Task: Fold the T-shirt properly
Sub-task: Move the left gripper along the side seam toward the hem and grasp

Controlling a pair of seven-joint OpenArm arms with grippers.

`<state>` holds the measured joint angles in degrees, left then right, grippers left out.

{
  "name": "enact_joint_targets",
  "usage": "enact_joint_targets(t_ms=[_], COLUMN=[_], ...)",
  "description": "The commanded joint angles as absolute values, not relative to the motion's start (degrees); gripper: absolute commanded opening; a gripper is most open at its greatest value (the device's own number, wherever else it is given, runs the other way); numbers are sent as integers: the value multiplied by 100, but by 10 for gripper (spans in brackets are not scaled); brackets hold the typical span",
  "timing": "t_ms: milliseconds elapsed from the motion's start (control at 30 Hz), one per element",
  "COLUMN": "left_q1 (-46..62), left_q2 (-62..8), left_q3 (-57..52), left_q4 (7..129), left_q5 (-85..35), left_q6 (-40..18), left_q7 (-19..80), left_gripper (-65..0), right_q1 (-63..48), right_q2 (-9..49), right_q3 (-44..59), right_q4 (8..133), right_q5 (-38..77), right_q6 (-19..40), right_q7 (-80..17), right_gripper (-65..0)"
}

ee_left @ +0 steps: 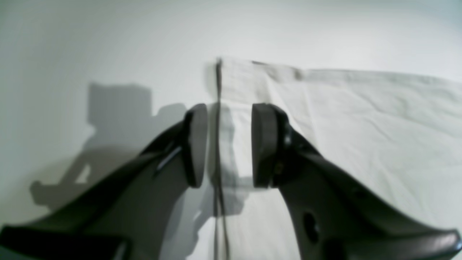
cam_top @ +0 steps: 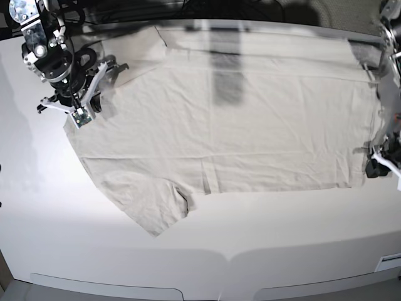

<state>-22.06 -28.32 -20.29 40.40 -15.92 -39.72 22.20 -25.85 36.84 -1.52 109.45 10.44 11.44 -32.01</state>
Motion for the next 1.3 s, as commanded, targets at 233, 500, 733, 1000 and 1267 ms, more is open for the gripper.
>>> enact_joint_targets(t_ms=[233, 500, 733, 1000, 1267], left_q1=[-3695, -3822, -3793, -3629, -3481], left_q2=[-2958, -2853, -2633, -2571, -2554], left_q3=[-2047, -2047, -2047, -2047, -2047], left_q4=[2023, 1529, 1529, 1531, 1529], left_q5=[78, 845, 1262, 1649, 1645], left_q6=[-4000, -4000, -3894, -3041, -2978], left_q7=[762, 69, -189, -497, -666], left_gripper=[-447, -448, -448, -448, -448], right_q1=[-2571, -2574, -2574, -2574, -2571], right_q2=[3684, 3682, 3682, 3682, 3682], right_q3=[-102, -102, -102, -102, -102], right_q4=[11021, 11021, 11024, 11024, 11024], right_q5=[1020, 895, 895, 895, 895], right_q6=[1120, 1118, 1116, 1116, 1118], right_q7=[-3345, -3371, -3426, -3505, -3507], right_gripper=[-575, -575, -575, -575, -575])
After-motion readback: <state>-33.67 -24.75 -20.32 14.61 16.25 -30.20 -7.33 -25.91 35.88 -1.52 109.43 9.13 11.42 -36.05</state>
